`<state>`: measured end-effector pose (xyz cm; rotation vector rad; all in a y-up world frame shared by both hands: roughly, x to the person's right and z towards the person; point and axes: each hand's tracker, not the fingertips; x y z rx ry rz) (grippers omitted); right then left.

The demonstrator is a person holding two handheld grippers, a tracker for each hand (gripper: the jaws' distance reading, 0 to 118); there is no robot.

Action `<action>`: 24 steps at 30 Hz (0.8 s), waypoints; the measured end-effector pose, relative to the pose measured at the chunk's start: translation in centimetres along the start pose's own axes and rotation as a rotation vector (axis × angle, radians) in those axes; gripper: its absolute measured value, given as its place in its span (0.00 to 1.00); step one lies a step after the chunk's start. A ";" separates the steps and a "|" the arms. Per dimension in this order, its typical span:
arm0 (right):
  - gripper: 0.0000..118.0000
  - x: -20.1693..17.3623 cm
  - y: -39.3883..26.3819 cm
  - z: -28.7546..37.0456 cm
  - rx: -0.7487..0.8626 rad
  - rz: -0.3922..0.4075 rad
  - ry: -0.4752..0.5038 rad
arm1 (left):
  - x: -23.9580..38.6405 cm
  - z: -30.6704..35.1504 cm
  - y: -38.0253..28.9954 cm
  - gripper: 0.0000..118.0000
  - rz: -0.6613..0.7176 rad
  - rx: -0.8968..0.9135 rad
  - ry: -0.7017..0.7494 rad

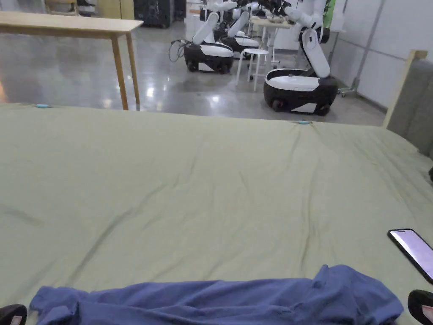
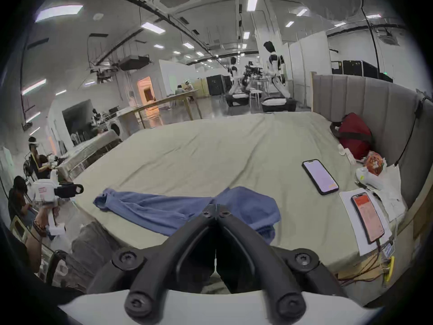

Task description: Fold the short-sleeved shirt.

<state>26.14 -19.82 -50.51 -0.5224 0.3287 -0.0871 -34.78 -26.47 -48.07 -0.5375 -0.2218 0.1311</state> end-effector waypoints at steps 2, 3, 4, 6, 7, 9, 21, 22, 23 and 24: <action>0.00 -0.4 -0.2 0.6 -0.011 0.010 0.010 | -0.3 0.4 0.0 0.00 0.028 0.022 0.008; 0.00 -0.5 -0.2 1.0 -0.015 0.011 0.021 | -0.5 0.6 -0.1 0.00 0.055 0.049 0.003; 0.00 -1.0 -0.1 1.1 -0.016 0.015 0.021 | -0.9 0.7 0.0 0.00 0.074 0.048 -0.019; 0.00 -1.5 -0.1 1.6 -0.012 0.023 0.019 | -1.3 0.6 0.1 0.00 0.089 0.036 -0.023; 0.00 -1.7 -0.1 1.8 -0.009 0.026 0.019 | -1.6 0.4 0.1 0.00 0.096 0.022 -0.022; 0.00 -2.7 0.2 1.9 -0.001 0.031 0.033 | -2.8 -0.5 -0.1 0.00 0.130 -0.006 -0.016; 0.00 -4.3 0.7 0.8 -0.028 0.066 0.078 | -10.0 -10.7 -2.8 1.00 0.527 -0.150 -0.300; 0.00 -4.3 0.7 0.6 -0.031 0.066 0.080 | -10.2 -11.1 -3.1 1.00 0.521 -0.161 -0.315; 0.00 -4.2 0.7 0.5 -0.034 0.066 0.082 | -10.1 -11.7 -3.3 1.00 0.513 -0.177 -0.332; 0.00 -4.1 0.8 0.3 -0.036 0.067 0.082 | -9.9 -12.5 -3.5 1.00 0.505 -0.193 -0.340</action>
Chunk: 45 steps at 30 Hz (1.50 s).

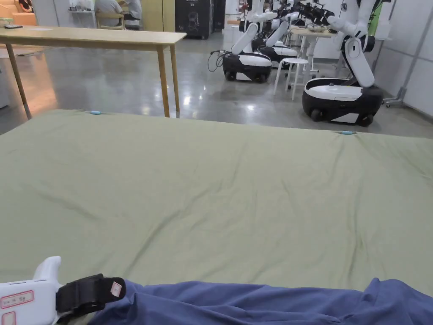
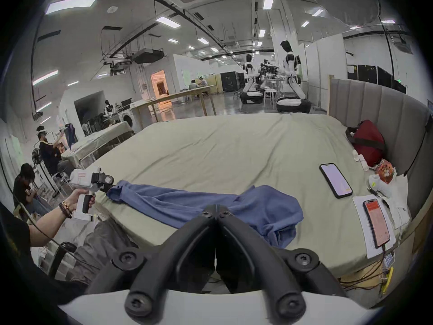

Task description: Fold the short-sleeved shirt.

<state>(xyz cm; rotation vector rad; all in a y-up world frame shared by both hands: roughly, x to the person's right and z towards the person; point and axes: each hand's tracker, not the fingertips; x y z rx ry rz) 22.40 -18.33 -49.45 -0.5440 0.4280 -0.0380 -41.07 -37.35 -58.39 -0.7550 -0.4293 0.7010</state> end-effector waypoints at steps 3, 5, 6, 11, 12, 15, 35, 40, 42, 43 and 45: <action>0.00 0.3 0.0 -0.2 -0.004 -0.010 -0.007 | 1.0 -1.5 -0.8 0.99 -0.029 -0.028 -0.038; 0.00 0.6 -0.1 -0.3 -0.005 -0.017 -0.006 | 1.6 -2.2 -0.8 0.97 -0.051 -0.028 -0.083; 0.00 0.6 -0.2 -0.3 -0.005 -0.017 -0.005 | 2.5 -2.4 -1.1 0.90 -0.059 -0.035 -0.107; 0.00 1.2 -0.4 -0.4 -0.024 -0.022 -0.022 | 2.1 -3.8 -0.8 0.16 -0.143 -0.080 -0.001; 0.00 1.3 -0.4 -0.4 -0.027 -0.026 -0.025 | 2.1 -3.6 -0.7 0.15 -0.129 -0.073 -0.018; 0.00 1.6 -0.5 -0.5 -0.031 -0.033 -0.035 | 2.4 -3.2 -0.7 0.15 -0.118 -0.050 -0.026; 0.00 2.0 -0.6 -1.9 -0.055 -0.035 -0.037 | -4.2 7.7 5.4 0.14 -0.040 0.101 0.218; 0.00 2.2 -0.8 -2.1 -0.064 -0.036 -0.038 | 0.0 7.0 6.2 0.14 -0.083 0.098 0.055; 0.00 2.2 -0.8 -2.2 -0.066 -0.036 -0.038 | 4.5 6.1 5.9 0.14 -0.093 0.100 -0.029; 0.00 2.2 -0.8 -2.2 -0.067 -0.034 -0.038 | 6.2 5.3 5.8 0.14 -0.082 0.084 -0.058; 0.00 2.1 -0.8 -2.3 -0.067 -0.030 -0.039 | 8.5 3.5 5.8 0.14 -0.074 0.057 -0.091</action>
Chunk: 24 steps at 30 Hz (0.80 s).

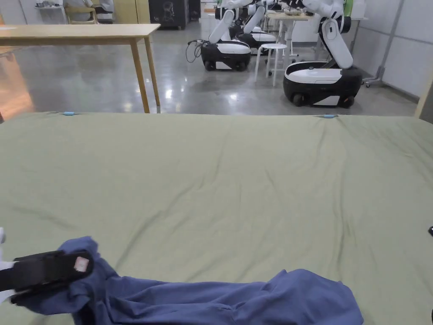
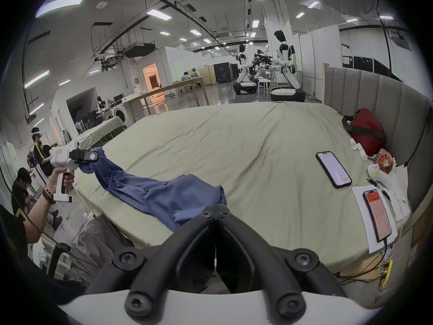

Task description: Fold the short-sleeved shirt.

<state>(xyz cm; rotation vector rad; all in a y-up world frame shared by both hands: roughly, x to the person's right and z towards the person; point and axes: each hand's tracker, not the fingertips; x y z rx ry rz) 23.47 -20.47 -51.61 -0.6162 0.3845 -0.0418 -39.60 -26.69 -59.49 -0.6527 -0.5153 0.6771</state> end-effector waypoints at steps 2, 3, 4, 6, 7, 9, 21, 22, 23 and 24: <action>0.00 0.0 0.0 0.0 0.003 -0.002 0.002 | 0.7 -2.2 -0.4 0.14 -0.006 -0.029 -0.021; 0.00 0.1 -0.1 0.0 0.004 -0.004 0.004 | 1.3 -3.8 -0.7 0.14 -0.015 -0.057 -0.031; 0.00 0.1 -0.1 0.1 0.004 -0.005 0.006 | 1.7 -5.5 -1.2 0.14 -0.016 -0.089 -0.029; 0.00 0.2 -0.3 0.1 0.002 -0.004 0.006 | 1.9 -8.7 -2.9 0.14 -0.047 -0.149 -0.016; 0.00 0.3 -0.4 0.1 0.000 -0.003 0.004 | 1.5 -9.9 -3.6 0.14 -0.039 -0.191 0.010; 0.00 0.5 -0.5 0.2 -0.006 -0.004 0.000 | 0.4 -12.2 -5.4 0.14 0.020 -0.229 0.048; 0.00 2.1 -1.3 0.2 -0.006 -0.012 -0.018 | 2.1 -13.3 -6.8 0.89 0.060 -0.253 -0.097; 0.00 2.1 -1.3 0.2 -0.009 -0.012 -0.016 | 2.9 -13.3 -6.7 1.00 0.033 -0.257 -0.084; 0.00 2.0 -1.4 0.2 -0.009 -0.012 -0.015 | 3.7 -13.0 -6.5 1.00 -0.009 -0.256 -0.071; 0.00 1.9 -1.4 0.1 -0.010 -0.012 -0.015 | 4.3 -12.6 -6.1 1.00 -0.043 -0.234 -0.051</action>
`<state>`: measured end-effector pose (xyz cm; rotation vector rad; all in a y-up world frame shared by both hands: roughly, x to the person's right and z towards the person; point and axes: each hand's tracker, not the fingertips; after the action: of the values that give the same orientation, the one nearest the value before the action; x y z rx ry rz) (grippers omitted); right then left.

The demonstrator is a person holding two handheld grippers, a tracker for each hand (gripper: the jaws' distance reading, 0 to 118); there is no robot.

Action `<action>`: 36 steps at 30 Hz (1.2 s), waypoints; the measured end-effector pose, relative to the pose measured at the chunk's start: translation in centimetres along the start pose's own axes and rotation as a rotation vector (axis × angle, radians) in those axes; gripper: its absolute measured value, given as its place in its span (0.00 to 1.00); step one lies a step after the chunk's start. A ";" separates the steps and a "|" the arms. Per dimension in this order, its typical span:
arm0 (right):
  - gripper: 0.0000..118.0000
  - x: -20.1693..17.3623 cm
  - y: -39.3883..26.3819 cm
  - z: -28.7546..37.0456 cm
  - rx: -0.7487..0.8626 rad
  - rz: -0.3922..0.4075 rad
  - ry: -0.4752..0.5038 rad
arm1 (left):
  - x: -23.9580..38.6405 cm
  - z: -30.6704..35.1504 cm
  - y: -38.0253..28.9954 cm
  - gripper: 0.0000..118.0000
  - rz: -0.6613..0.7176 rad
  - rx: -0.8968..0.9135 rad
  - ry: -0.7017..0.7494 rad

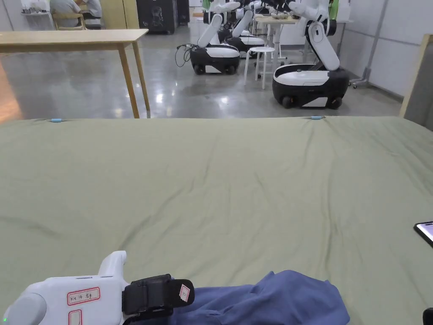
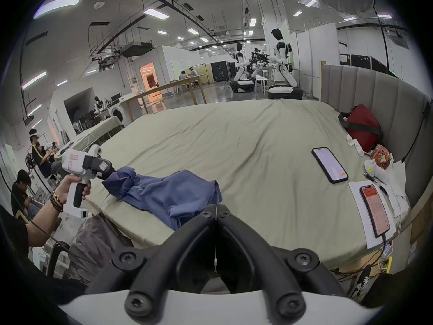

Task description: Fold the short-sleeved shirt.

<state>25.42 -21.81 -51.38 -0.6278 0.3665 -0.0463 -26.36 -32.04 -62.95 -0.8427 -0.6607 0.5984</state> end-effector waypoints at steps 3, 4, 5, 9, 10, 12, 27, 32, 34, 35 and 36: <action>0.00 -0.1 0.1 0.0 -0.001 0.003 0.001 | 1.7 3.1 0.9 0.99 -0.043 0.078 0.019; 0.00 -0.1 0.2 0.0 0.001 0.003 0.003 | 2.4 4.8 1.1 0.99 -0.040 0.116 0.004; 0.00 -0.1 0.2 0.0 0.002 0.003 0.004 | 2.6 6.3 1.4 0.99 -0.051 0.140 -0.008; 0.00 -0.2 0.2 -0.2 0.004 0.004 0.013 | 4.2 12.1 0.3 0.96 -0.136 0.255 -0.031; 0.00 -0.2 0.2 -0.3 0.004 0.004 0.019 | 4.2 13.6 -0.7 0.84 -0.173 0.306 0.011; 0.00 -0.9 0.3 -0.5 0.003 0.008 0.028 | 3.8 15.1 -1.9 0.15 -0.230 0.348 0.054; 0.00 -2.1 0.8 -0.1 0.025 0.049 0.061 | -5.2 3.8 -2.0 0.00 -0.068 0.110 0.051; 0.00 -2.0 0.7 0.1 0.026 0.040 0.052 | -4.0 -2.7 -2.6 0.00 -0.057 0.013 -0.002; 0.00 -1.9 0.7 0.1 0.025 0.038 0.048 | -3.1 -4.3 -2.5 0.00 -0.063 0.005 -0.067; 0.00 -1.8 0.6 0.2 0.025 0.036 0.046 | -2.8 -5.1 -2.6 0.00 -0.060 -0.005 -0.075; 0.00 -1.7 0.6 0.2 0.024 0.033 0.044 | -2.7 -6.0 -2.6 0.00 -0.057 -0.019 -0.065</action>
<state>23.83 -20.95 -51.05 -0.5972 0.4180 -0.0330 -23.21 -38.17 -64.54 -0.8218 -0.7481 0.5705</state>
